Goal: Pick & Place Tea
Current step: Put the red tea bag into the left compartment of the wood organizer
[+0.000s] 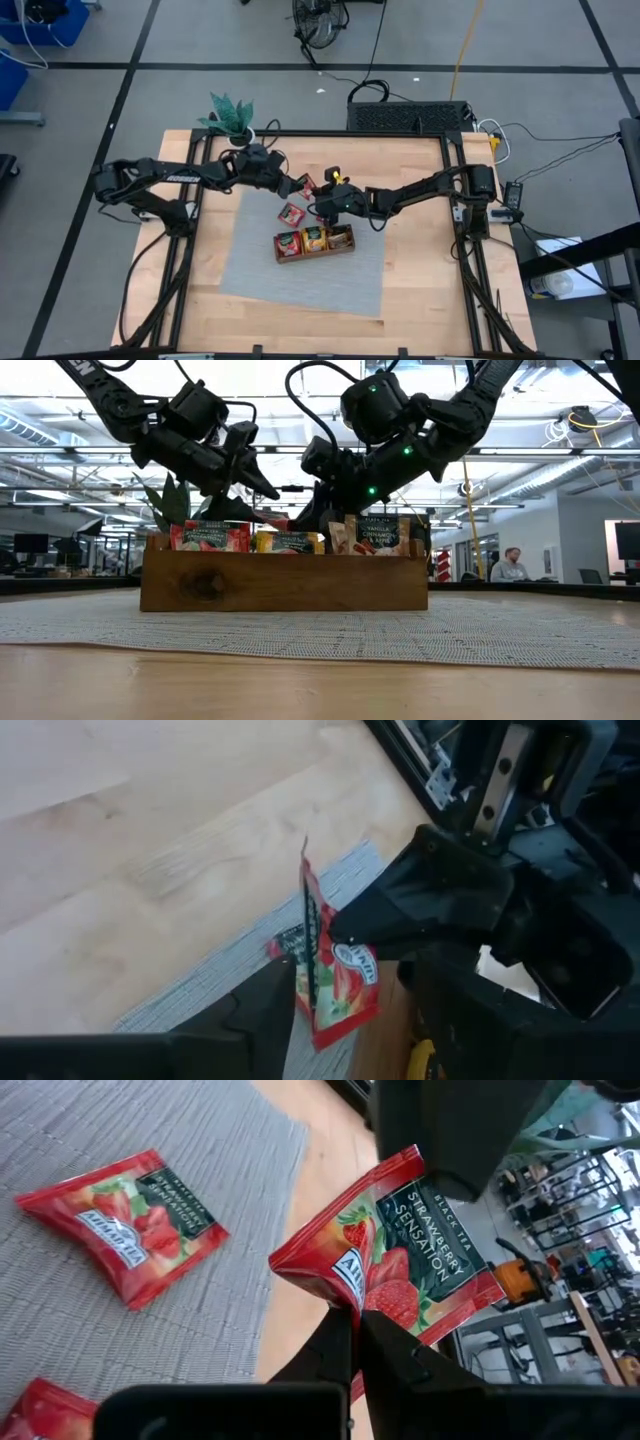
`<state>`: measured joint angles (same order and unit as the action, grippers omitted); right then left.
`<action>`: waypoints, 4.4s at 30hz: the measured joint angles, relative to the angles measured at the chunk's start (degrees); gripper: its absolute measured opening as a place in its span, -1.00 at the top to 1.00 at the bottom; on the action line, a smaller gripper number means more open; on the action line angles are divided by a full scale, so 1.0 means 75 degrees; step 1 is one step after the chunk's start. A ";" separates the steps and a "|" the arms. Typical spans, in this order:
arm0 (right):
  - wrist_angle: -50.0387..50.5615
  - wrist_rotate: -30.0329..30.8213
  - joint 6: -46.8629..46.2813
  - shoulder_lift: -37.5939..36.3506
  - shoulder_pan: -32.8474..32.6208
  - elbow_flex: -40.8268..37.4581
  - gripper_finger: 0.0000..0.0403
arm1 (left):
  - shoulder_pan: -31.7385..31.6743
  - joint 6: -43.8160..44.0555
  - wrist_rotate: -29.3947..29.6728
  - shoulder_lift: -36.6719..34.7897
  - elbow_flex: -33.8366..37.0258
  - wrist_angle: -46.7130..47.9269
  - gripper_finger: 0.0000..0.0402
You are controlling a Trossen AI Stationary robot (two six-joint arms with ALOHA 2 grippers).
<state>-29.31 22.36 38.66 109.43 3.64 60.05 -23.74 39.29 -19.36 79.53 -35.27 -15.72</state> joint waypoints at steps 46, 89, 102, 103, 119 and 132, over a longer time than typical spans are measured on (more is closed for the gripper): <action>0.2297 0.0620 -0.1870 -0.2497 0.0934 -0.0543 0.62 | 0.3924 -0.4853 0.4946 -0.2058 -0.0760 0.4411 1.00; -0.1630 0.0584 -0.2664 -0.4919 0.1547 -0.3960 0.62 | 0.7202 -0.0359 0.7007 0.1291 -0.2990 0.6895 1.00; -0.1604 0.0583 -0.2664 -0.4919 0.1547 -0.3959 0.62 | 0.7020 -0.0904 0.6622 0.1634 -0.2964 0.6475 1.00; -0.1604 0.0581 -0.2664 -0.4919 0.1547 -0.3958 0.62 | 0.7017 -0.0992 0.6521 0.1633 -0.2961 0.6442 1.00; -0.1568 0.0581 -0.2609 -0.4916 0.1550 -0.3958 0.62 | 0.6411 -0.1055 0.6094 0.2302 -0.2908 0.6501 1.00; -0.1546 0.0581 -0.2609 -0.4916 0.1550 -0.3958 0.62 | 0.6513 -0.1227 0.6182 0.2177 -0.3042 0.6545 0.98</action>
<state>-40.91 26.72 19.09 72.55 15.27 30.37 25.10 30.09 27.00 95.85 -58.08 33.37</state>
